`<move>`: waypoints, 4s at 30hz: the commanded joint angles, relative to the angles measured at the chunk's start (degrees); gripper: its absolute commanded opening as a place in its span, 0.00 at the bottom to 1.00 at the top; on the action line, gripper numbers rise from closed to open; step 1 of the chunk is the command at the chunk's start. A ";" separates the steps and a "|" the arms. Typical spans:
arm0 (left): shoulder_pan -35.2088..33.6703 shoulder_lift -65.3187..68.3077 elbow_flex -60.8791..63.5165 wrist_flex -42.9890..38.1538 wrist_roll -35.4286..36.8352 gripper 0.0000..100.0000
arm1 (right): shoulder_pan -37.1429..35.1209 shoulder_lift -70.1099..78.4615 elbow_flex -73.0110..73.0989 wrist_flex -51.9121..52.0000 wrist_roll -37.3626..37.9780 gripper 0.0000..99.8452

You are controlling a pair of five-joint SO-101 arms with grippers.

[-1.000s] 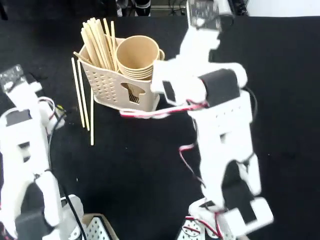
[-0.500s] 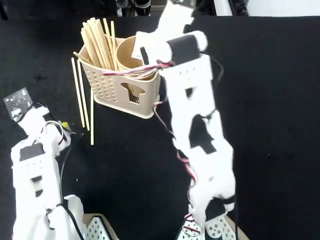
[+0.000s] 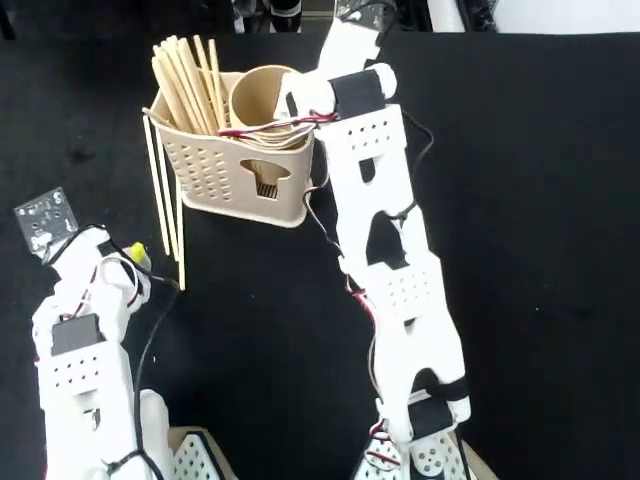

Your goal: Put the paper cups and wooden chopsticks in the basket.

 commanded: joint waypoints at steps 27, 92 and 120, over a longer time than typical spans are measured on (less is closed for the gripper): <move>2.42 -0.26 -13.32 5.71 -0.09 0.23 | 13.63 -45.05 55.34 2.11 8.35 0.01; 14.11 81.67 -123.47 59.43 -8.97 0.03 | 12.57 -45.05 55.69 2.11 10.81 0.01; 19.12 11.96 -61.67 3.52 6.33 0.03 | 12.31 -45.05 55.60 2.11 10.73 0.01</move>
